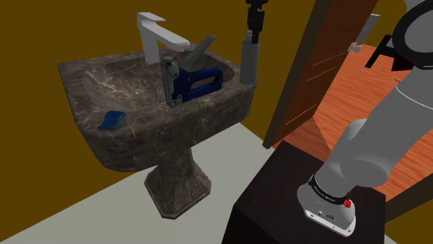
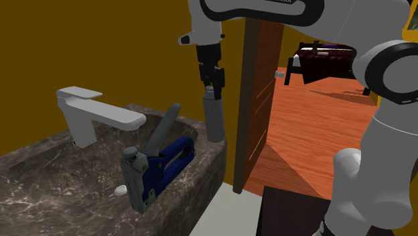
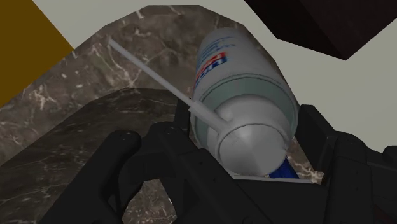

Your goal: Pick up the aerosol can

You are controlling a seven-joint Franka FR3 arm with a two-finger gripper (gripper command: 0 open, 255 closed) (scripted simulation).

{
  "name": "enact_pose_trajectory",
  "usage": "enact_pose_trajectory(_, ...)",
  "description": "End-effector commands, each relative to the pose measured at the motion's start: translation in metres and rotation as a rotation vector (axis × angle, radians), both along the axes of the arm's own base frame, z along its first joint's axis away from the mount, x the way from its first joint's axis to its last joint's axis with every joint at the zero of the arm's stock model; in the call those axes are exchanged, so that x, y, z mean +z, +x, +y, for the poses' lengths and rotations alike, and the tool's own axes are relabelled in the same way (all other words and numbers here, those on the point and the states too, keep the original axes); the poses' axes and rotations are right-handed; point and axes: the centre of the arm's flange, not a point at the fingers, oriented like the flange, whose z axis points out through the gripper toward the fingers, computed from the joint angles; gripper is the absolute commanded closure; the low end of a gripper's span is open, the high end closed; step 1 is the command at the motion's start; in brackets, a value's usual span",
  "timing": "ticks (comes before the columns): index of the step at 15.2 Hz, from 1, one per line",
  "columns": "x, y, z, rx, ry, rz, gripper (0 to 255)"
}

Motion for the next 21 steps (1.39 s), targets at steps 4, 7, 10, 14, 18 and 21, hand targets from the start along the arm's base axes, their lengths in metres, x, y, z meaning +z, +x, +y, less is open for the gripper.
enact_pose_trajectory(4,-0.001,0.001,-0.001,-0.001,0.0,0.003,255)
enact_pose_trajectory(7,-0.001,0.001,0.0,-0.001,0.0,0.003,255)
enact_pose_trajectory(10,0.015,0.001,0.0,-0.001,0.0,0.003,255)
enact_pose_trajectory(14,0.036,0.001,0.0,-0.001,0.0,0.003,255)
enact_pose_trajectory(18,0.057,0.001,0.0,-0.001,0.0,0.003,255)
enact_pose_trajectory(21,0.073,0.001,0.0,-0.001,0.0,0.003,255)
